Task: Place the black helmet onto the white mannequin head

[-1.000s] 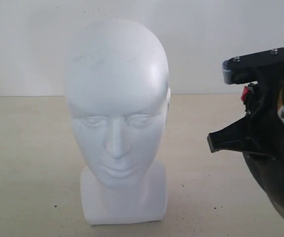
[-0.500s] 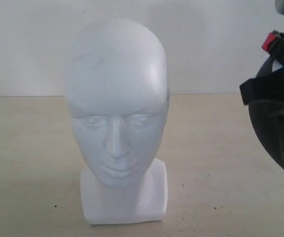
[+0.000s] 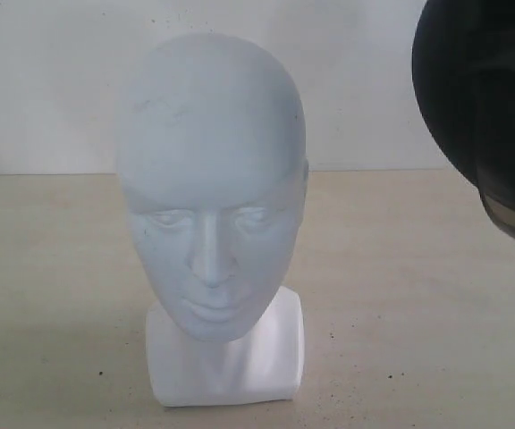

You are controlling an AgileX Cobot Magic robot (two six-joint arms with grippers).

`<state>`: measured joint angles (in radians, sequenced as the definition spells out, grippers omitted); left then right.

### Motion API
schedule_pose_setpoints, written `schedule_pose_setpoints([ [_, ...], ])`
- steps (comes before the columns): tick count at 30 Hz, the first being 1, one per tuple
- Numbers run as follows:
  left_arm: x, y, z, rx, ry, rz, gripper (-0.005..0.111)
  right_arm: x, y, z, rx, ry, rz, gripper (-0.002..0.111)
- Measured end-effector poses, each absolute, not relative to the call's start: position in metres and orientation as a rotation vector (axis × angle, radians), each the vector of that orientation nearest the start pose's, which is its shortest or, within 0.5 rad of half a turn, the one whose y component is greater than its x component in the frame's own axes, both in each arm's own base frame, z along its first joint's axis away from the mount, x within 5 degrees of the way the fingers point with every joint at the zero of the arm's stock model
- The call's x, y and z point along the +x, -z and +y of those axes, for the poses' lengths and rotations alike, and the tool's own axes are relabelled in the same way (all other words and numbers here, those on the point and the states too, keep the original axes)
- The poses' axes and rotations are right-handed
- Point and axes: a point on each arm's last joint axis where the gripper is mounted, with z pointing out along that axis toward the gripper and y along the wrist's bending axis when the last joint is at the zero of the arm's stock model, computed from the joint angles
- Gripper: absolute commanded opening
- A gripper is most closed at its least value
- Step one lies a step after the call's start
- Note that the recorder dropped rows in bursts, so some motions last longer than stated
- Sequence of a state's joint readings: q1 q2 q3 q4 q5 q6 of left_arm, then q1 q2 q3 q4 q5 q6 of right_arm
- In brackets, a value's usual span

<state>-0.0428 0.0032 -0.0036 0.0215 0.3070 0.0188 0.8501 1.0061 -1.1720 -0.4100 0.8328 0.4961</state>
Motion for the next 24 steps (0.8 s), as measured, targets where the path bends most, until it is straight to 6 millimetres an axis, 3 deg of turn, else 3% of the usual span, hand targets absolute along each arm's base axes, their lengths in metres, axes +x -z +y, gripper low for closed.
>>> schedule_pose_setpoints([
  [9,0.054,-0.186,-0.002,0.071,-0.005,1.789,0.005,0.145,-0.442,0.124,-0.524,-0.314,1.977,0.0],
  [16,0.054,-0.187,0.0,0.244,-0.175,1.776,0.005,0.142,-0.456,0.123,-0.512,-0.365,1.937,0.0],
  [24,0.054,-0.187,0.002,0.356,-0.299,1.76,0.005,0.142,-0.456,0.124,-0.522,-0.378,1.93,0.0],
])
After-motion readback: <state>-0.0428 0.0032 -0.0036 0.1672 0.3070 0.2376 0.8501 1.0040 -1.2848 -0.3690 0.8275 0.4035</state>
